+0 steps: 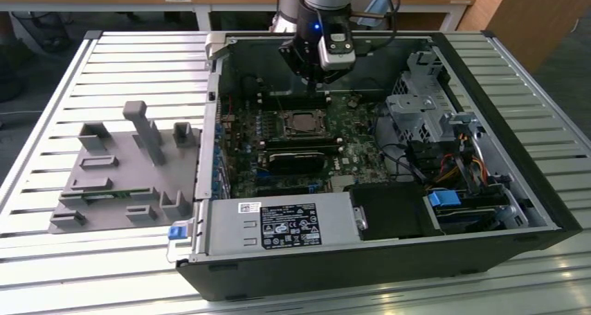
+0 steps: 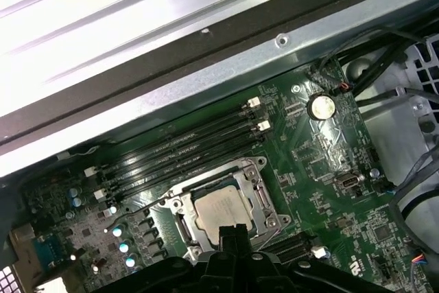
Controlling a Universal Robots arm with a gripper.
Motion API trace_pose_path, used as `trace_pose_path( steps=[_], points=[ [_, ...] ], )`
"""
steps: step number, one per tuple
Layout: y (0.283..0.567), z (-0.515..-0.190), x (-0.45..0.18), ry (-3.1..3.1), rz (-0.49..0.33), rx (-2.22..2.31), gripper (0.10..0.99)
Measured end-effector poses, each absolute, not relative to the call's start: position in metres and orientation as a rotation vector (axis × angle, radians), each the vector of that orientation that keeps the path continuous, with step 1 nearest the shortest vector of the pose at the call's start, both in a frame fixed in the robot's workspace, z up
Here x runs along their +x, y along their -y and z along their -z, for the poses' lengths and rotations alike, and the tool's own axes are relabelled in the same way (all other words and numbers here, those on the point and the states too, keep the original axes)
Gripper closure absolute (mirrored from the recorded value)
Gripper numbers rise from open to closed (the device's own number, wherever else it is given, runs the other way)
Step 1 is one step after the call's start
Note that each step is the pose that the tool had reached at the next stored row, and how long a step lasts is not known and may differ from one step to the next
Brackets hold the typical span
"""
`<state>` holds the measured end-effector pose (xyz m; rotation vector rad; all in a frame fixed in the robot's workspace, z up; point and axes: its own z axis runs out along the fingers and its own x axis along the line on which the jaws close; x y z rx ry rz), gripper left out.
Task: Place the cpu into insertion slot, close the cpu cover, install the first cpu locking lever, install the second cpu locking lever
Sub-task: 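Install the first cpu locking lever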
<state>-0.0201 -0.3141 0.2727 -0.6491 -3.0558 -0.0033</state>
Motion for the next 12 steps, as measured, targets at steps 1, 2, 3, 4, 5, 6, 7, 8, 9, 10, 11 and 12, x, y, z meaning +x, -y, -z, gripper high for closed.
trace_pose_path(
  steps=[1,2,3,4,5,6,7,8,9,10,11,12],
  points=[
    [0.3141,-0.2727,-0.0201,3.057,0.003,-0.642,0.980],
    [0.3141,-0.2727,-0.0201,3.059,0.003,-0.635,0.980],
    [0.3141,-0.2727,-0.0200,3.060,0.003,-0.628,0.980],
    [0.3141,-0.2727,-0.0200,3.062,0.003,-0.621,0.980],
    [0.3141,-0.2727,-0.0200,3.063,0.003,-0.614,0.980],
    [0.3141,-0.2727,-0.0200,3.065,0.003,-0.607,0.980],
    [0.3141,-0.2726,-0.0200,3.066,0.003,-0.600,0.980],
    [0.3141,-0.2727,-0.0200,3.067,0.003,-0.592,0.980],
    [0.3141,-0.2727,-0.0199,3.069,0.003,-0.585,0.980],
    [0.3141,-0.2727,-0.0199,3.070,0.003,-0.578,0.980],
    [0.3141,-0.2727,-0.0199,3.071,0.003,-0.571,0.980],
    [0.3141,-0.2727,-0.0199,3.072,0.003,-0.564,0.980]
  ],
)
